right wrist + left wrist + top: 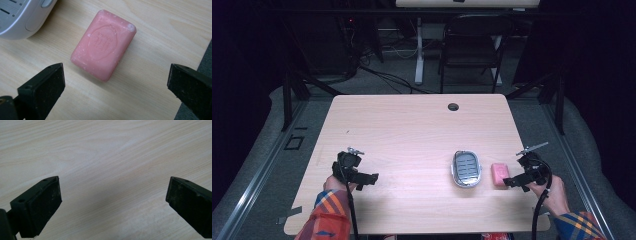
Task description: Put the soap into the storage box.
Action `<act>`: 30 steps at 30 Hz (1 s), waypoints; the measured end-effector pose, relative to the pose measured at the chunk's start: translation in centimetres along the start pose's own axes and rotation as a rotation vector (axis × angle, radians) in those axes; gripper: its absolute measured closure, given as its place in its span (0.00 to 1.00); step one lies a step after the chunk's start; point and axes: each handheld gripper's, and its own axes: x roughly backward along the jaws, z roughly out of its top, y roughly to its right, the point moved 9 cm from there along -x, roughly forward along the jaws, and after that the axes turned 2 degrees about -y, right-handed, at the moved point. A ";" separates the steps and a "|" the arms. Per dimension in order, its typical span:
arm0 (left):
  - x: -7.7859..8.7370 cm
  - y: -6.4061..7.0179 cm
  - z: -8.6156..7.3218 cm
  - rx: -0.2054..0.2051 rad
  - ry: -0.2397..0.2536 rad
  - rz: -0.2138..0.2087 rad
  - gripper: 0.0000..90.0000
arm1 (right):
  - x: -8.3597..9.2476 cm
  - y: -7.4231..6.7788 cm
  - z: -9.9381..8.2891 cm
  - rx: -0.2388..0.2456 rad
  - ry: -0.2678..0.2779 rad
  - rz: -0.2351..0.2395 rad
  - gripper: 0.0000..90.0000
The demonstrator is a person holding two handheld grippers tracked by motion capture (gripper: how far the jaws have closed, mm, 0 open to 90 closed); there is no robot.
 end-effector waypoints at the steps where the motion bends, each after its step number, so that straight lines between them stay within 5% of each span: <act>1: 0.0 0.1 0.0 0.001 0.000 -0.002 0.00 | -0.1 0.0 0.1 -0.005 0.006 -0.005 0.01; 11: -0.1 0.1 0.1 -0.001 -0.005 -0.003 0.00 | -0.4 -0.2 0.9 -0.021 0.015 -0.032 0.00; 30: -0.2 0.2 0.1 -0.006 -0.006 -0.005 0.00 | -2.2 -0.8 2.2 -0.037 -0.068 -0.016 0.00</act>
